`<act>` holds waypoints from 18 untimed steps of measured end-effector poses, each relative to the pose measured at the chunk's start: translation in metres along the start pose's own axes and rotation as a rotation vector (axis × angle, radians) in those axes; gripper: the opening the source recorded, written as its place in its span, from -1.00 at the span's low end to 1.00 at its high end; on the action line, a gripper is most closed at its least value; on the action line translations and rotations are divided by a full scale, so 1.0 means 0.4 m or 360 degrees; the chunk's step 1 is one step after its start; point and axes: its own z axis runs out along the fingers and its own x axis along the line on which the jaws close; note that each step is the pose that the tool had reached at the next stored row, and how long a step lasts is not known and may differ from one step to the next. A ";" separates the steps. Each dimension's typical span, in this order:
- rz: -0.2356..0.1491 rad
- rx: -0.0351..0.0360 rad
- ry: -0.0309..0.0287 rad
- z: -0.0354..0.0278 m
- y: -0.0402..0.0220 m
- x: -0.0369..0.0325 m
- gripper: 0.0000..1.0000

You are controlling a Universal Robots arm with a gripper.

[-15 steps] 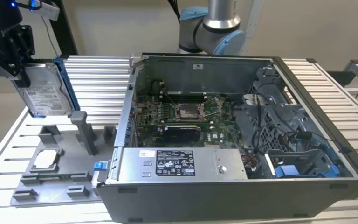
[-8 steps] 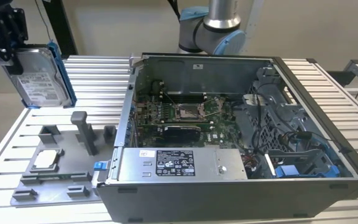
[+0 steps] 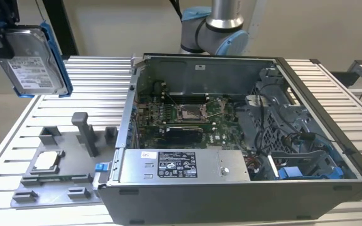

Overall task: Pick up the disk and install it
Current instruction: 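Pick up the disk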

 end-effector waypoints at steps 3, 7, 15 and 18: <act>0.0000 0.0000 0.00001 -0.034 0.002 0.000 -1.00; 0.0000 0.0000 0.00001 -0.079 0.004 0.000 -1.00; 0.0000 0.0000 0.00000 -0.125 0.006 0.000 -1.00; 0.0000 -0.0003 0.00002 -0.126 -0.011 0.000 -1.00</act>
